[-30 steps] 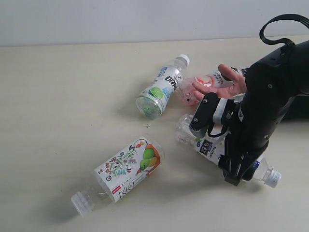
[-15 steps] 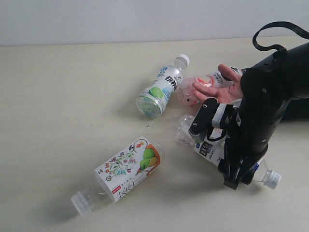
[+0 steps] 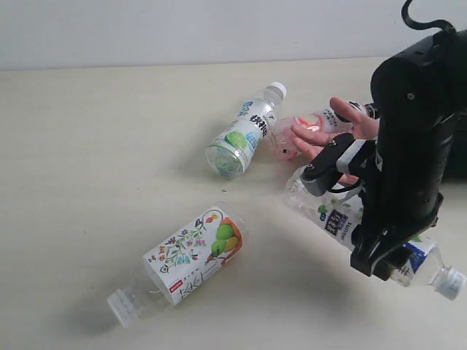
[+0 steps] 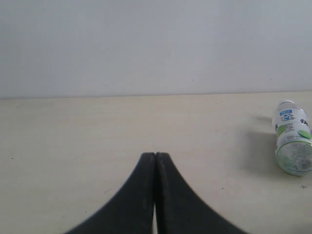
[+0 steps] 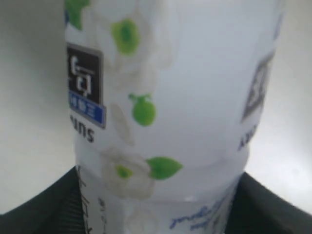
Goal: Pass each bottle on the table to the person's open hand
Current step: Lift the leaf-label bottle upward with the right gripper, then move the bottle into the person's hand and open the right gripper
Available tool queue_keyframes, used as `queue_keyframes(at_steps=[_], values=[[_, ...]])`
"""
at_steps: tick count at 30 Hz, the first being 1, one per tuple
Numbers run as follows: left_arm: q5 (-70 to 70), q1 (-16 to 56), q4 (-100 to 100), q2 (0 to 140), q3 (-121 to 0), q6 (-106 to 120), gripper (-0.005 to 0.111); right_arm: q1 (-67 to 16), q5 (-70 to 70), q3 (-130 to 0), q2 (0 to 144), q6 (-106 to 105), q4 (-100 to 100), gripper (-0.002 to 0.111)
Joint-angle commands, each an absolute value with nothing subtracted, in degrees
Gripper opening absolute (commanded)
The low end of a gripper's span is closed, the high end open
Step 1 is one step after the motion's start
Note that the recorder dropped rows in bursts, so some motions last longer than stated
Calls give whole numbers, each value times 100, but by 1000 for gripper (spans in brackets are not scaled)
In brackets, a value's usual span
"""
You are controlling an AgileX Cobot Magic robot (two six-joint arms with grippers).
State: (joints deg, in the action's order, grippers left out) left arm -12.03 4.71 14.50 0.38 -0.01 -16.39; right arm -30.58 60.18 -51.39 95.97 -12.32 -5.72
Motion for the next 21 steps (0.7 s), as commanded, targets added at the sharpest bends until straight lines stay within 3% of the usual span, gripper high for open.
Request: queue_keyframes(at_steps=[1, 9, 21], values=[[-1175, 457, 1448, 0, 0, -1670, 0, -3070, 6830, -5228, 9039, -1142, -489, 0], [-1175, 457, 1448, 0, 0, -1670, 0, -2912, 6427, -5592, 8027, -533, -715, 0], [-1175, 457, 1448, 0, 0, -1670, 0, -1799, 6104, -6578, 9254, -213, -472, 0]])
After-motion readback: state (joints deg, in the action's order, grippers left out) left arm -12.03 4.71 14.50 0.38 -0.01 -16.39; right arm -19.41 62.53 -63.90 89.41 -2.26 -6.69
